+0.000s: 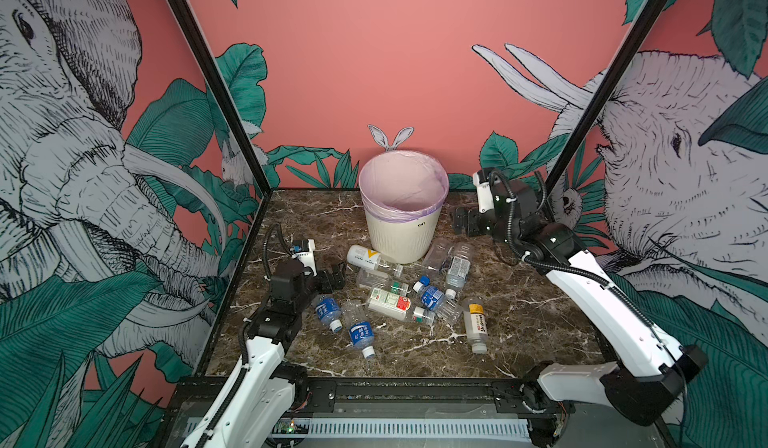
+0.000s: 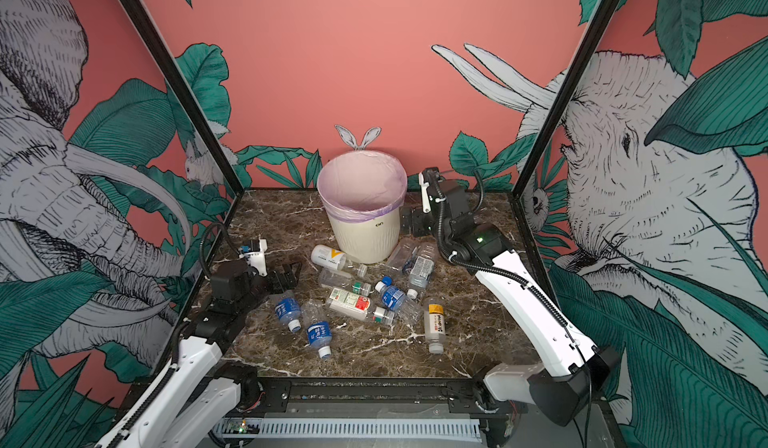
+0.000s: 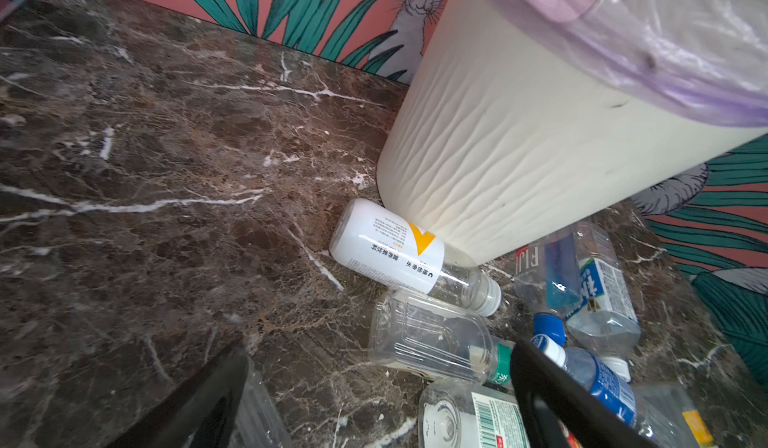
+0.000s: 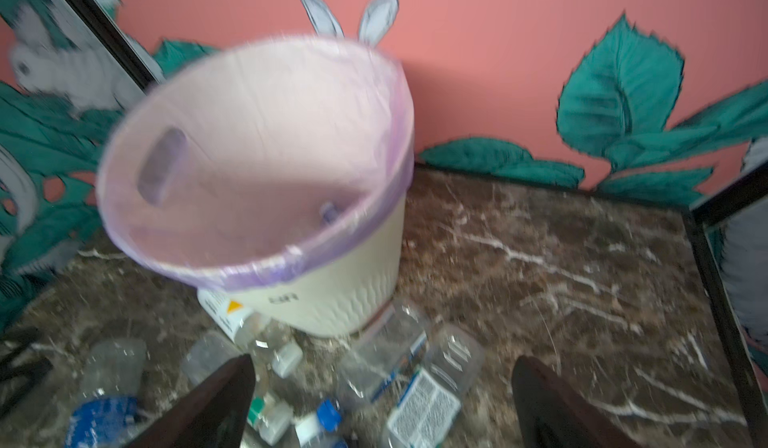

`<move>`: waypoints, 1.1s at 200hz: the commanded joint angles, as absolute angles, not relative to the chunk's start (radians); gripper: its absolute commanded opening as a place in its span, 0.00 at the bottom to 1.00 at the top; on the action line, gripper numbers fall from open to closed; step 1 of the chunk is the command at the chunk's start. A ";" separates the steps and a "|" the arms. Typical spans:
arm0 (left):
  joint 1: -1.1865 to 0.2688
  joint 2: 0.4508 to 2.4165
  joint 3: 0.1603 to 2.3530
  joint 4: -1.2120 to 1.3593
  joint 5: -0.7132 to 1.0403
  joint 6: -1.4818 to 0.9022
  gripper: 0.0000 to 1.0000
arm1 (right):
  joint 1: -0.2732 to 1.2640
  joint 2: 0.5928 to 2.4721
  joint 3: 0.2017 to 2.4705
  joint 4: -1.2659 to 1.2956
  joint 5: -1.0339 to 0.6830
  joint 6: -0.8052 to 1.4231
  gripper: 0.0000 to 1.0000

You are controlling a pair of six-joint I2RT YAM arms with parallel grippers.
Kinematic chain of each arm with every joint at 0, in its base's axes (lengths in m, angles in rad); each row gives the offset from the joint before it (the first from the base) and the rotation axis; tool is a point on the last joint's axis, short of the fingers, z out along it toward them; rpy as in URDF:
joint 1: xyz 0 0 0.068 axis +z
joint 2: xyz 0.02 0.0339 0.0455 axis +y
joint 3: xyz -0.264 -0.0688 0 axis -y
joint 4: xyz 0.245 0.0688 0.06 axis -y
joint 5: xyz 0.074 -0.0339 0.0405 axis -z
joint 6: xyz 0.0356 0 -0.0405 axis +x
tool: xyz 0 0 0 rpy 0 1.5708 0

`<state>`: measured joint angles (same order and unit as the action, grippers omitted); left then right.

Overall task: Throw the plastic bottles in the bin
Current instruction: 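Withdraw the right arm from the bin while the left gripper reaches toward a blue-labelled bottle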

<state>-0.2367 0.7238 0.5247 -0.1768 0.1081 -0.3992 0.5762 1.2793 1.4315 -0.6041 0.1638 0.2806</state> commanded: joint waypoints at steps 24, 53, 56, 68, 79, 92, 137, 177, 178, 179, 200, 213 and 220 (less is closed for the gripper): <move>-0.270 0.733 0.597 -0.481 -0.037 -0.472 0.96 | 0.578 1.138 1.215 -0.613 0.230 0.304 0.99; -0.290 0.749 0.594 -0.543 -0.058 -0.501 0.94 | 0.568 1.065 1.066 -0.591 0.220 0.353 0.99; -0.291 0.750 0.591 -0.546 -0.059 -0.505 0.94 | 0.568 1.060 1.052 -0.591 0.219 0.361 0.99; -0.292 0.752 0.589 -0.565 -0.065 -0.519 0.94 | 0.565 1.043 1.006 -0.592 0.214 0.380 0.99; -0.294 0.754 0.586 -0.584 -0.069 -0.527 0.93 | 0.562 1.024 0.967 -0.591 0.212 0.394 0.98; -0.295 0.756 0.583 -0.603 -0.073 -0.536 0.92 | 0.555 0.999 0.921 -0.587 0.213 0.400 0.99; -0.295 0.786 0.534 -0.596 -0.075 -0.551 0.92 | 0.412 0.911 0.714 -0.486 0.092 0.426 0.99; -0.295 0.833 0.510 -0.575 -0.090 -0.565 0.92 | 0.344 0.855 0.631 -0.461 0.059 0.431 0.99; -0.295 0.834 0.510 -0.575 -0.092 -0.565 0.91 | 0.343 0.855 0.630 -0.461 0.059 0.431 0.99; -0.294 0.836 0.509 -0.575 -0.093 -0.565 0.91 | 0.343 0.854 0.629 -0.461 0.059 0.431 0.99; -0.294 0.858 0.503 -0.560 -0.099 -0.566 0.91 | 0.323 0.846 0.600 -0.455 0.053 0.431 0.98; -0.295 0.874 0.500 -0.548 -0.097 -0.567 0.91 | 0.312 0.840 0.580 -0.445 0.046 0.430 0.98; -0.295 0.882 0.499 -0.541 -0.095 -0.570 0.91 | 0.307 0.838 0.570 -0.438 0.041 0.430 0.98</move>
